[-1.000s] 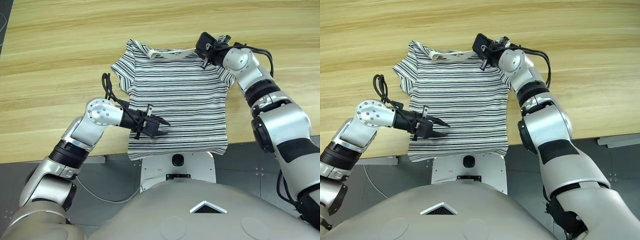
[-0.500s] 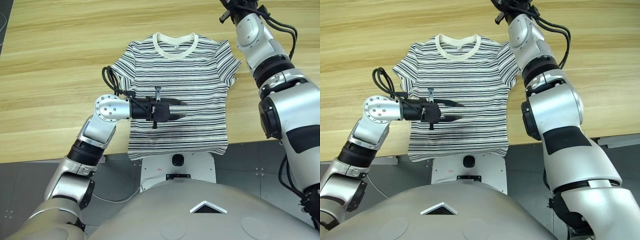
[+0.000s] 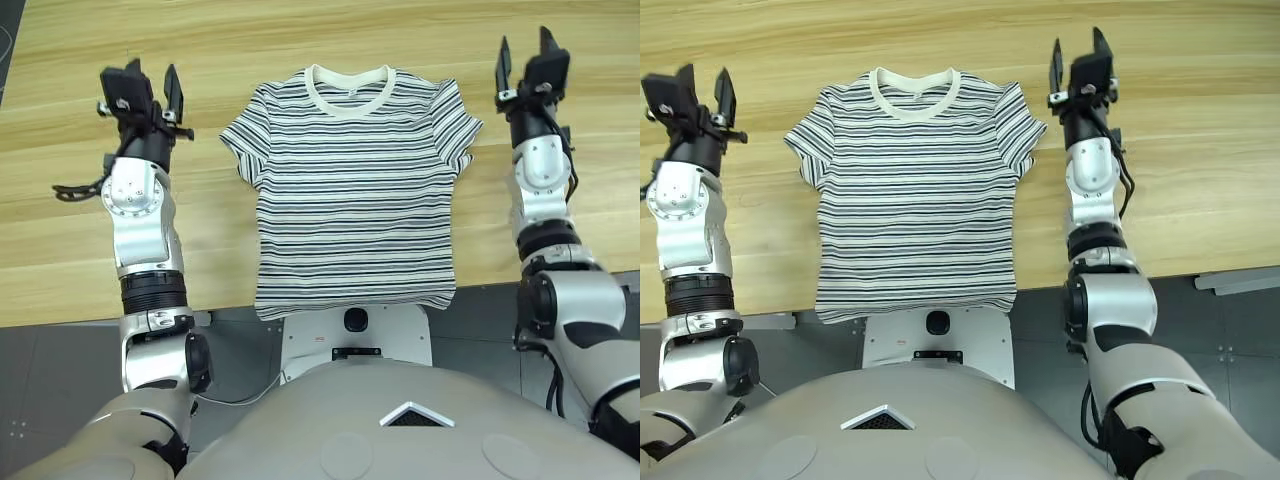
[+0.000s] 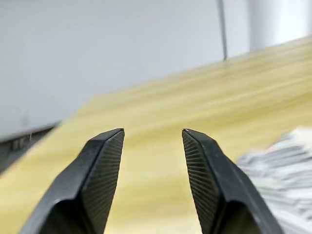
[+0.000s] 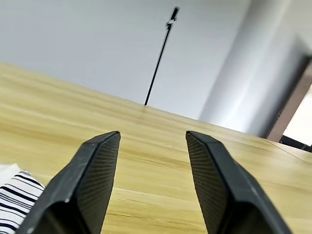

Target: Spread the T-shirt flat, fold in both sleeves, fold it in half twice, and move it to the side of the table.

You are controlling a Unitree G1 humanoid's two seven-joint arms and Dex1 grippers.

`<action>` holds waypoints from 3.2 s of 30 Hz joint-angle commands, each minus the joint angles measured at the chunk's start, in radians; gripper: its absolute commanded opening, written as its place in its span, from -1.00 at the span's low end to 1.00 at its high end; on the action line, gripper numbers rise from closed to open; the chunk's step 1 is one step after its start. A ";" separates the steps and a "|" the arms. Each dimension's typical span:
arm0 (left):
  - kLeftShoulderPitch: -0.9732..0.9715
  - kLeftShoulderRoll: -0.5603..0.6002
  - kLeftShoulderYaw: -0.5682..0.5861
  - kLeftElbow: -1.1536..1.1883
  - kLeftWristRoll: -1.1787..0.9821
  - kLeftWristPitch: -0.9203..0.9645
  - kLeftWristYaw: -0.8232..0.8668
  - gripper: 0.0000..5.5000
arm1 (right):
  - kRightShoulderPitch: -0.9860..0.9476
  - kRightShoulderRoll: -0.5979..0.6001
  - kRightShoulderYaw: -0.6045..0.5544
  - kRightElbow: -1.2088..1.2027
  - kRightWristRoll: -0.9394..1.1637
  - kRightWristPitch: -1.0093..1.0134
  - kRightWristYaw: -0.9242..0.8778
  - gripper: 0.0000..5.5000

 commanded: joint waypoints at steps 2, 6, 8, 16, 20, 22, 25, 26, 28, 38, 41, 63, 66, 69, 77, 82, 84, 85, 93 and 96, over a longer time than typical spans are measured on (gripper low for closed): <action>-0.126 -0.015 0.040 0.287 -0.057 -0.001 -0.010 -0.08 | 0.084 0.045 0.006 -0.137 0.005 0.008 -0.010 -0.11; -0.224 -0.034 0.047 0.461 -0.103 0.016 -0.090 0.04 | 0.093 0.072 0.018 -0.150 -0.005 0.030 -0.014 -0.11; -0.252 -0.051 0.069 0.490 -0.151 0.026 -0.131 0.04 | 0.097 0.079 0.022 -0.154 -0.007 0.038 -0.016 -0.11; -0.254 -0.093 0.068 0.496 -0.221 0.089 -0.216 0.04 | 0.106 0.091 0.021 -0.180 -0.016 0.052 -0.029 -0.11; -0.253 -0.086 0.050 0.542 -0.200 0.089 -0.222 0.04 | 0.108 0.095 0.024 -0.193 -0.016 0.059 -0.027 -0.11; -0.253 -0.084 0.038 0.556 -0.186 0.087 -0.219 0.04 | 0.108 0.096 0.023 -0.194 -0.015 0.063 -0.025 -0.11; -0.251 -0.086 0.029 0.573 -0.175 0.083 -0.208 0.04 | 0.108 0.098 0.023 -0.196 -0.015 0.065 -0.026 -0.11; -0.249 -0.087 0.028 0.576 -0.173 0.083 -0.206 -0.02 | 0.108 0.099 0.024 -0.195 -0.016 0.066 -0.027 -0.11; -0.246 -0.091 0.029 0.577 -0.170 0.080 -0.203 -0.12 | 0.108 0.101 0.024 -0.191 -0.018 0.066 -0.028 -0.11; -0.232 -0.110 0.041 0.550 -0.189 0.055 -0.208 -0.76 | 0.107 0.102 0.025 -0.177 -0.026 0.064 -0.039 -0.11; -0.230 -0.115 0.043 0.535 -0.187 0.047 -0.198 -0.94 | 0.105 0.101 0.026 -0.170 -0.029 0.061 -0.042 -0.11; -0.157 -0.194 -0.076 0.195 -0.157 0.109 -0.189 -0.95 | 0.089 0.118 0.026 -0.115 -0.051 0.042 -0.070 -0.11; -0.149 -0.217 -0.108 0.177 -0.146 0.123 -0.184 -0.95 | 0.087 0.121 0.026 -0.113 -0.052 0.039 -0.072 -0.11; -0.141 -0.237 -0.131 0.200 -0.127 0.124 -0.176 -0.95 | 0.084 0.126 0.027 -0.107 -0.054 0.038 -0.074 -0.11; -0.166 -0.260 -0.144 0.343 -0.095 0.105 -0.146 -0.95 | 0.082 0.132 0.031 -0.097 -0.054 0.033 -0.077 -0.11; -0.179 -0.277 -0.154 0.388 -0.091 0.074 -0.164 -0.78 | 0.082 0.131 0.032 -0.092 -0.053 0.030 -0.078 -0.11; -0.175 -0.283 -0.158 0.375 -0.094 0.067 -0.178 -0.67 | 0.083 0.131 0.032 -0.090 -0.053 0.029 -0.078 -0.11; -0.169 -0.286 -0.160 0.355 -0.098 0.067 -0.186 -0.63 | 0.083 0.132 0.033 -0.088 -0.053 0.028 -0.078 -0.11; -0.081 -0.294 -0.217 0.023 -0.114 0.144 -0.237 -0.41 | 0.080 0.133 0.035 -0.076 -0.045 0.026 -0.070 -0.11; -0.047 -0.290 -0.238 -0.082 -0.123 0.188 -0.259 -0.41 | 0.077 0.133 0.036 -0.074 -0.043 0.027 -0.065 -0.11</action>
